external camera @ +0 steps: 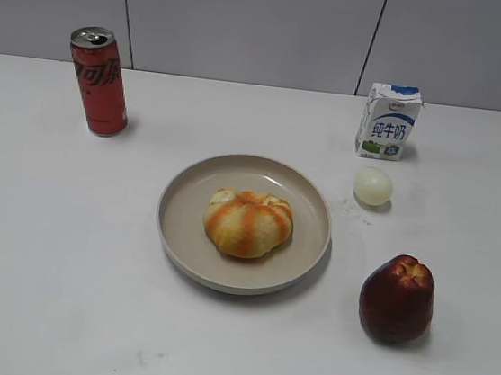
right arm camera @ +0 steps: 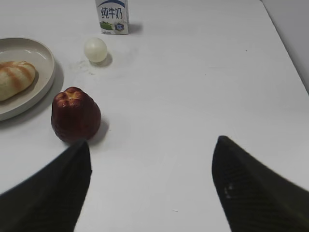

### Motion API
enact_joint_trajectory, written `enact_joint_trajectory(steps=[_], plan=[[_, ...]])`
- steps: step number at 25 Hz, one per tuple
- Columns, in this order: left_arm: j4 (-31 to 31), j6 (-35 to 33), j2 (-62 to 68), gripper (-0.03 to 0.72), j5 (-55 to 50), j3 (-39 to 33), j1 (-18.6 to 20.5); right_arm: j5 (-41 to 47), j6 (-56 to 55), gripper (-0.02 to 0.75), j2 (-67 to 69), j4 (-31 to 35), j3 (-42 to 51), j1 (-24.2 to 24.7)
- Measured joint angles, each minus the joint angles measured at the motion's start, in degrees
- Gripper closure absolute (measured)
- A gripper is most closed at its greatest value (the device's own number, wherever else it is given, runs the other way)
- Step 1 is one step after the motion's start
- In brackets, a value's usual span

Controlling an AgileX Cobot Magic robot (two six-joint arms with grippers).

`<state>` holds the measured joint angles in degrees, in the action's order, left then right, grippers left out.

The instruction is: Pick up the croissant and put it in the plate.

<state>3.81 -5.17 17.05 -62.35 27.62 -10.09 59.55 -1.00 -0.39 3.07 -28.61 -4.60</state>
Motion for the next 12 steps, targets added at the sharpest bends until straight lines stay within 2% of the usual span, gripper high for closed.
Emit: enact_joint_trajectory(steps=[12], plan=[[-0.2, 0.0, -16.5, 0.12, -0.1, 0.0, 0.0, 0.0, 0.0, 0.15, 0.0, 0.0, 0.0, 0.0]])
